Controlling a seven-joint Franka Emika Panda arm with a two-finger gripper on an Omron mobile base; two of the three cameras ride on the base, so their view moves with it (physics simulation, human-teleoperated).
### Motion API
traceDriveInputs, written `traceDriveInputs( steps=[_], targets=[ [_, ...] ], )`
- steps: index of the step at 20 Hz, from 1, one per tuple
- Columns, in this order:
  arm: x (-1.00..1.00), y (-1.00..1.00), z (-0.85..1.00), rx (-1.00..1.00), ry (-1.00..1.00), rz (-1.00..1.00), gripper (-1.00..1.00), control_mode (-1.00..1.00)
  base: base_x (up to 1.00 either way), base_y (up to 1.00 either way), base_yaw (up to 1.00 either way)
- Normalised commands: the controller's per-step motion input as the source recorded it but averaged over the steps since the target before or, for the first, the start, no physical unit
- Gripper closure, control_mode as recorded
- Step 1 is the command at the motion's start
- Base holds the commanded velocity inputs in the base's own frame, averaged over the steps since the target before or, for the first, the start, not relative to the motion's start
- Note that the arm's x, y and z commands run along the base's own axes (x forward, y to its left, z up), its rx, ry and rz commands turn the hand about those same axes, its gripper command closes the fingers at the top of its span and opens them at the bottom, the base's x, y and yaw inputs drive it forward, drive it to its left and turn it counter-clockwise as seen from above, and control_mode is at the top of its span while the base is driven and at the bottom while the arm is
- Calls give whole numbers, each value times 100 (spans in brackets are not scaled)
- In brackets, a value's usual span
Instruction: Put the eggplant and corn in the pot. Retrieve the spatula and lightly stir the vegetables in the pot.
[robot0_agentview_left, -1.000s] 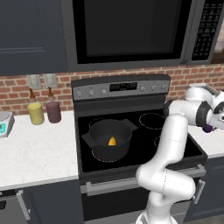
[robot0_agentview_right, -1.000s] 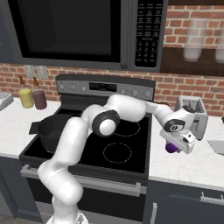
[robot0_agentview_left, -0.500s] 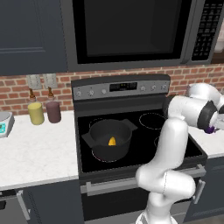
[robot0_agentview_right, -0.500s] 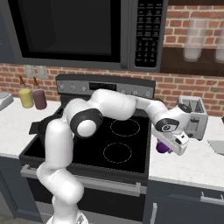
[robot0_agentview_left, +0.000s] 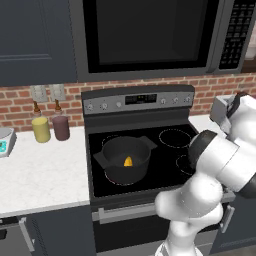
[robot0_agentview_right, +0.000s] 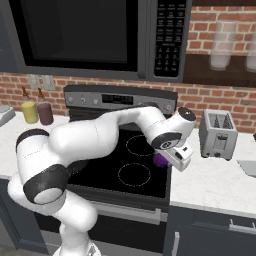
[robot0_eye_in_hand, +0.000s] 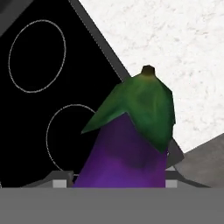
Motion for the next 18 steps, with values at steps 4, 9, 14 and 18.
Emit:
traceDriveInputs(
  steps=[4,9,14,18],
  targets=[
    [-43,100,99,0,-1,1,100,-100,0,0,0],
    [-28,100,71,0,0,6,100,-100,0,0,0],
    [-17,100,20,-1,0,12,100,-100,0,0,0],
    [-1,100,0,-2,0,13,100,-100,0,0,0]
  ],
)
